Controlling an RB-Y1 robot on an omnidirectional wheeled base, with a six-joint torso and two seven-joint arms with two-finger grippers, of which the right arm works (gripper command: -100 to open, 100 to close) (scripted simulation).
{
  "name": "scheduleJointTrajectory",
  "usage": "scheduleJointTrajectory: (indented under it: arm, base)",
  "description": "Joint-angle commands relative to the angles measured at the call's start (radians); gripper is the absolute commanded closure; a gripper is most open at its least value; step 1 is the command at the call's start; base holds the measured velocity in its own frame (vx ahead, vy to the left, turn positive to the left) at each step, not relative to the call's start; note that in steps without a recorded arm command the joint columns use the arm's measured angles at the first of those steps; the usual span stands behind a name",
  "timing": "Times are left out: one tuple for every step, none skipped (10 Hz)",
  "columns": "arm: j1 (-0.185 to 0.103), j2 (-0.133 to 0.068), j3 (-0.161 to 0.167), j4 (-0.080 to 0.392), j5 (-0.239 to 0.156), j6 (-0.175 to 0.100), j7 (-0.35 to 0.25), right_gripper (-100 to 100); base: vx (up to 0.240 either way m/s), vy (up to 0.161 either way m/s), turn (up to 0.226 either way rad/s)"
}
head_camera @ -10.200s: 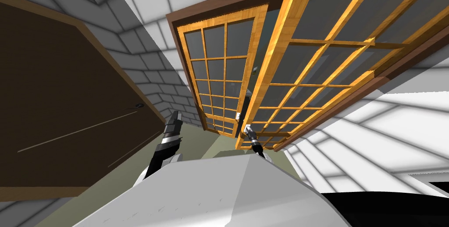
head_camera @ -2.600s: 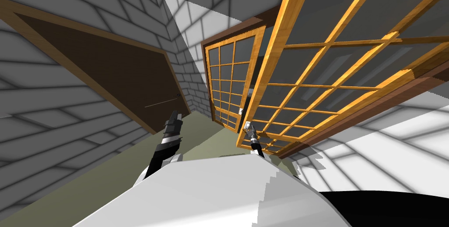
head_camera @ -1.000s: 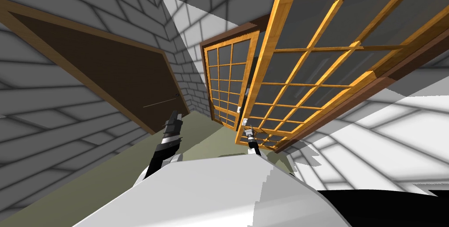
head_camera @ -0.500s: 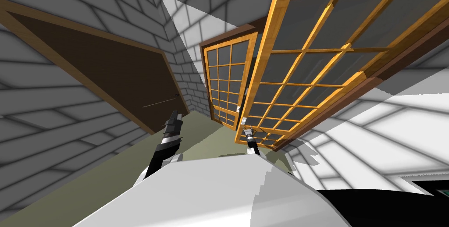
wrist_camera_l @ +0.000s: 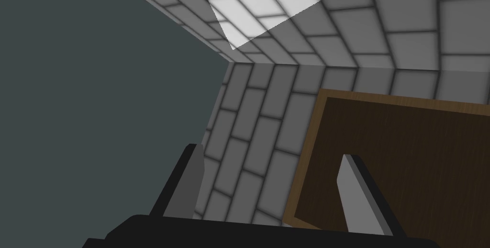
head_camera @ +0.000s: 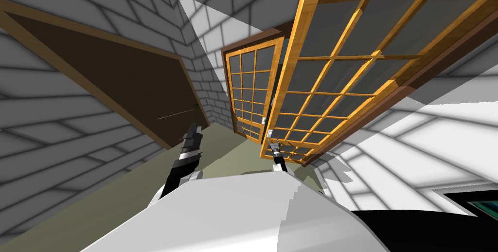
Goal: Pull the door open
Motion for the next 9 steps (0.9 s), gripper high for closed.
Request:
scheduleJointTrajectory:
  arm:
    - [-0.005, 0.004, 0.0, 0.004, 0.003, 0.001, -0.05, -100]
    - [-0.005, 0.004, 0.0, 0.004, 0.003, 0.001, -0.064, -100]
    - [-0.007, 0.008, -0.001, 0.004, 0.005, 0.002, -0.101, -100]
    - [-0.01, 0.011, -0.001, 0.005, 0.007, 0.003, -0.127, -100]
    - [-0.01, 0.011, -0.001, 0.005, 0.007, 0.003, -0.137, -100]
    - [-0.011, 0.014, -0.001, 0.005, 0.009, 0.004, -0.167, -100]
    - [-0.013, 0.016, -0.002, 0.005, 0.011, 0.006, -0.197, -100]
    - [-0.015, 0.019, -0.002, 0.006, 0.013, 0.007, -0.225, -100]
    - [-0.017, 0.021, -0.002, 0.006, 0.014, 0.008, -0.247, -100]
  base:
    - [-0.035, -0.007, -0.028]
    - [-0.027, -0.005, -0.006]
    - [-0.025, -0.004, -0.012]
    - [-0.033, -0.005, -0.027]
    - [-0.023, -0.004, -0.009]
    - [-0.019, -0.003, -0.012]
    - [-0.027, -0.002, -0.02]
    - [-0.032, -0.002, -0.024]
    - [-0.032, -0.001, -0.013]
